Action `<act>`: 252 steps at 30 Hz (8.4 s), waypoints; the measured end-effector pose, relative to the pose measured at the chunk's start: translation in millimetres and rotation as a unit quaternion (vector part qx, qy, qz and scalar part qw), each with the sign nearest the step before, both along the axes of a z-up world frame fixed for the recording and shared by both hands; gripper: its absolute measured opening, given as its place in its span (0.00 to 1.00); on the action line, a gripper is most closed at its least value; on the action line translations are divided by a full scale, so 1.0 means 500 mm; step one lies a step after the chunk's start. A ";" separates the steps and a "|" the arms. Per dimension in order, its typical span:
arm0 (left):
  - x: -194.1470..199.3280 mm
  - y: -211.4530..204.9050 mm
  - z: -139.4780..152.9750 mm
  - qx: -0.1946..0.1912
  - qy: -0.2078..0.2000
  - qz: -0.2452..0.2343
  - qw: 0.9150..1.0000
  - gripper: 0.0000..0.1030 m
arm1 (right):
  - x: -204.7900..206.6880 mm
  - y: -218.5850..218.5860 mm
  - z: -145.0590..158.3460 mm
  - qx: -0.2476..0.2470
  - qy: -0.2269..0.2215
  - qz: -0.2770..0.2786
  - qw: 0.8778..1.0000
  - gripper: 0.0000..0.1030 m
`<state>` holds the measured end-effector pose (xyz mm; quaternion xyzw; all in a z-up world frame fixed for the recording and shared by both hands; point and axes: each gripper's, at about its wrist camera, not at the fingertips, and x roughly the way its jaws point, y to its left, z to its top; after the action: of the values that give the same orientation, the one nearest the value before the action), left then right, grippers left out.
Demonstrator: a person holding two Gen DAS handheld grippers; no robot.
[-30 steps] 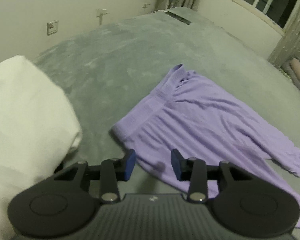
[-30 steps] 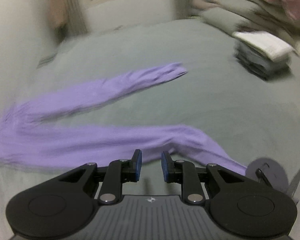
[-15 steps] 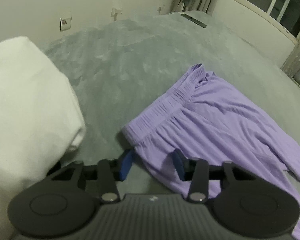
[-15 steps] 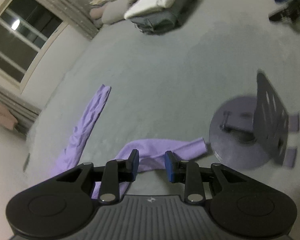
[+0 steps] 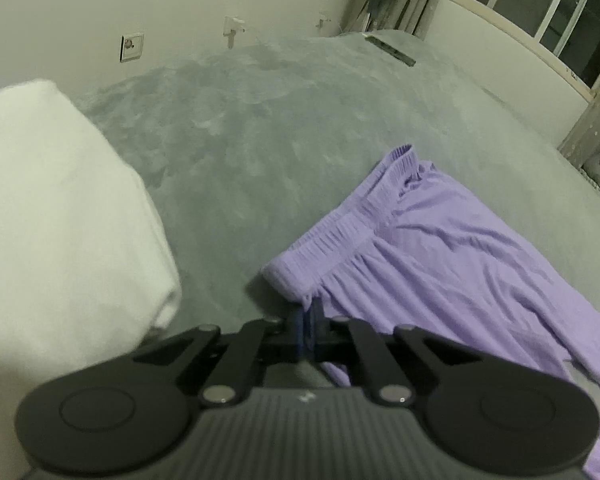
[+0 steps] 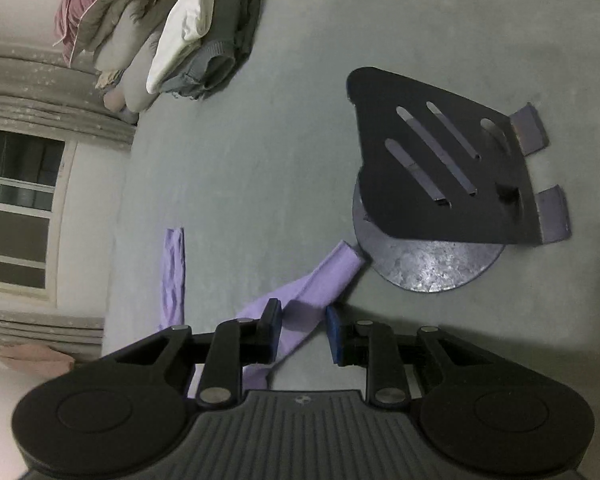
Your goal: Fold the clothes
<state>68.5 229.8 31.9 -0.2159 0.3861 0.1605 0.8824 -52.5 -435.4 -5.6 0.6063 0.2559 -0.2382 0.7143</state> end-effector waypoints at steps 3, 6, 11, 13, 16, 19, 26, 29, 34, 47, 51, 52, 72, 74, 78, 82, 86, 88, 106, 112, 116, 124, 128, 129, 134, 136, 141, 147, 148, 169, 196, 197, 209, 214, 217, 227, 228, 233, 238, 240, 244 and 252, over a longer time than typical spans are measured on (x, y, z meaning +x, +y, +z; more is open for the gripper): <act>-0.001 0.005 0.015 0.005 -0.013 -0.002 1.000 0.01 | 0.014 -0.002 0.014 -0.034 0.005 0.005 0.999 0.20; -0.006 0.017 0.024 -0.011 -0.019 0.002 1.000 0.01 | 0.032 -0.010 0.036 -0.096 0.006 0.011 0.995 0.06; -0.016 0.036 0.052 -0.023 -0.044 0.007 0.999 0.01 | 0.052 -0.004 0.097 -0.184 -0.043 0.036 0.981 0.04; -0.020 0.038 0.061 -0.026 -0.052 0.005 0.998 0.01 | 0.051 0.011 0.141 -0.237 -0.094 0.040 0.966 0.04; -0.025 0.046 0.067 -0.023 -0.055 0.008 0.998 0.01 | 0.045 0.036 0.193 -0.308 -0.169 0.058 0.935 0.04; -0.029 0.045 0.061 -0.015 -0.038 0.005 0.999 0.01 | 0.076 0.053 0.192 -0.343 -0.131 0.113 0.923 0.04; -0.045 0.026 0.040 0.002 -0.002 -0.018 1.000 0.01 | 0.073 0.048 0.103 -0.361 0.042 0.183 0.913 0.04; -0.055 0.021 0.039 0.005 0.002 -0.026 1.000 0.01 | 0.062 0.050 0.110 -0.374 0.050 0.199 0.905 0.04; -0.064 0.026 0.045 0.016 0.004 -0.039 0.999 0.01 | 0.063 0.048 0.101 -0.377 0.068 0.238 0.893 0.02; -0.046 0.030 0.041 0.014 0.015 -0.037 0.999 0.04 | 0.076 0.171 0.122 -0.495 0.090 0.308 0.807 0.21; -0.065 0.033 0.060 0.022 -0.001 -0.021 1.000 0.05 | 0.102 0.189 0.070 -0.479 0.139 0.386 0.776 0.21; -0.065 0.032 0.062 0.026 -0.003 -0.022 0.999 0.05 | 0.102 0.186 0.060 -0.474 0.151 0.397 0.772 0.21; -0.009 -0.144 -0.004 0.079 0.008 -0.195 0.978 0.31 | 0.181 0.147 0.072 -0.524 0.111 0.370 0.759 0.21; -0.011 -0.168 -0.014 0.104 0.010 -0.209 0.972 0.37 | 0.188 0.161 0.050 -0.536 0.123 0.396 0.735 0.21; -0.017 -0.192 -0.017 0.132 0.007 -0.219 0.967 0.41 | 0.158 0.189 0.049 -0.555 0.113 0.439 0.698 0.21; -0.011 -0.199 -0.019 0.136 0.007 -0.227 0.964 0.44 | 0.121 0.217 0.054 -0.567 0.116 0.481 0.659 0.21; -0.007 -0.195 -0.019 0.130 0.008 -0.225 0.966 0.44 | 0.106 0.254 0.054 -0.586 0.136 0.513 0.613 0.21; -0.006 -0.192 -0.019 0.127 0.008 -0.225 0.966 0.45 | 0.094 0.268 0.067 -0.585 0.133 0.526 0.603 0.21; -0.002 -0.190 -0.021 0.130 0.009 -0.229 0.965 0.50 | 0.097 0.183 0.143 -0.537 0.122 0.424 0.719 0.33; -0.002 -0.188 -0.020 0.125 0.009 -0.229 0.965 0.50 | 0.153 0.134 0.085 -0.470 0.149 0.455 0.741 0.32; -0.003 -0.188 -0.019 0.122 0.008 -0.228 0.966 0.49 | 0.153 0.145 0.082 -0.476 0.158 0.476 0.723 0.03; -0.001 -0.190 -0.021 0.127 0.006 -0.227 0.966 0.49 | 0.112 0.109 0.141 -0.520 0.113 0.356 0.769 0.03; 0.000 -0.192 -0.023 0.130 0.006 -0.226 0.965 0.49 | 0.126 0.111 0.119 -0.516 0.130 0.354 0.769 0.04; 0.000 -0.192 -0.023 0.130 0.006 -0.226 0.965 0.49 | 0.134 0.118 0.106 -0.515 0.143 0.367 0.761 0.04; 0.001 -0.192 -0.024 0.131 0.005 -0.227 0.965 0.49 | 0.142 0.130 0.092 -0.534 0.172 0.381 0.735 0.04; 0.001 -0.194 -0.024 0.134 0.005 -0.228 0.964 0.50 | 0.138 0.138 0.102 -0.550 0.154 0.380 0.728 0.08; 0.000 -0.197 -0.025 0.140 0.004 -0.232 0.963 0.51 | 0.173 0.169 0.091 -0.560 0.118 0.419 0.705 0.22; 0.001 -0.195 -0.026 0.139 0.004 -0.232 0.963 0.52 | 0.170 0.213 0.059 -0.568 0.100 0.486 0.657 0.24; 0.001 -0.197 -0.026 0.142 0.004 -0.233 0.962 0.52 | 0.161 0.214 0.065 -0.568 0.092 0.486 0.658 0.26; -0.001 -0.205 -0.029 0.151 0.004 -0.240 0.959 0.55 | 0.116 0.233 0.110 -0.551 0.021 0.514 0.657 0.33; -0.001 -0.205 -0.029 0.148 0.003 -0.241 0.959 0.57 | 0.150 0.191 0.075 -0.553 0.101 0.459 0.688 0.01; -0.001 -0.205 -0.029 0.149 0.003 -0.242 0.959 0.57 | 0.144 0.191 0.079 -0.547 0.089 0.462 0.692 0.05; 0.000 -0.207 -0.030 0.153 0.003 -0.243 0.958 0.58 | 0.109 0.221 0.070 -0.524 0.070 0.529 0.664 0.29; 0.000 -0.206 -0.030 0.152 0.003 -0.243 0.958 0.58 | 0.081 0.228 0.087 -0.526 0.072 0.550 0.645 0.29; 0.001 -0.207 -0.031 0.153 0.004 -0.244 0.958 0.59 | 0.068 0.210 0.110 -0.531 0.071 0.531 0.656 0.29; -0.001 -0.206 -0.031 0.153 0.003 -0.245 0.957 0.60 | 0.158 0.121 0.075 -0.493 0.136 0.434 0.742 0.38; -0.001 -0.206 -0.031 0.153 0.003 -0.245 0.957 0.60 | 0.158 0.122 0.069 -0.490 0.140 0.442 0.738 0.36; -0.001 -0.208 -0.032 0.156 0.003 -0.245 0.957 0.61 | 0.133 0.121 0.095 -0.525 0.122 0.417 0.732 0.04; -0.001 -0.207 -0.032 0.156 0.003 -0.246 0.957 0.61 | 0.131 0.119 0.116 -0.561 0.097 0.341 0.748 0.04; -0.001 -0.208 -0.032 0.156 0.003 -0.246 0.957 0.61 | 0.139 0.127 0.101 -0.566 0.113 0.350 0.738 0.04; -0.001 -0.208 -0.032 0.156 0.003 -0.246 0.957 0.62 | 0.153 0.133 0.089 -0.573 0.130 0.353 0.728 0.04; 0.001 -0.211 -0.034 0.159 0.003 -0.247 0.956 0.63 | 0.151 0.162 0.058 -0.559 0.174 0.426 0.689 0.04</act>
<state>69.1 124.4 15.0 0.0296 0.3995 -0.0021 0.9162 23.1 -354.5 23.5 -0.1319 0.4262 -0.1085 0.8884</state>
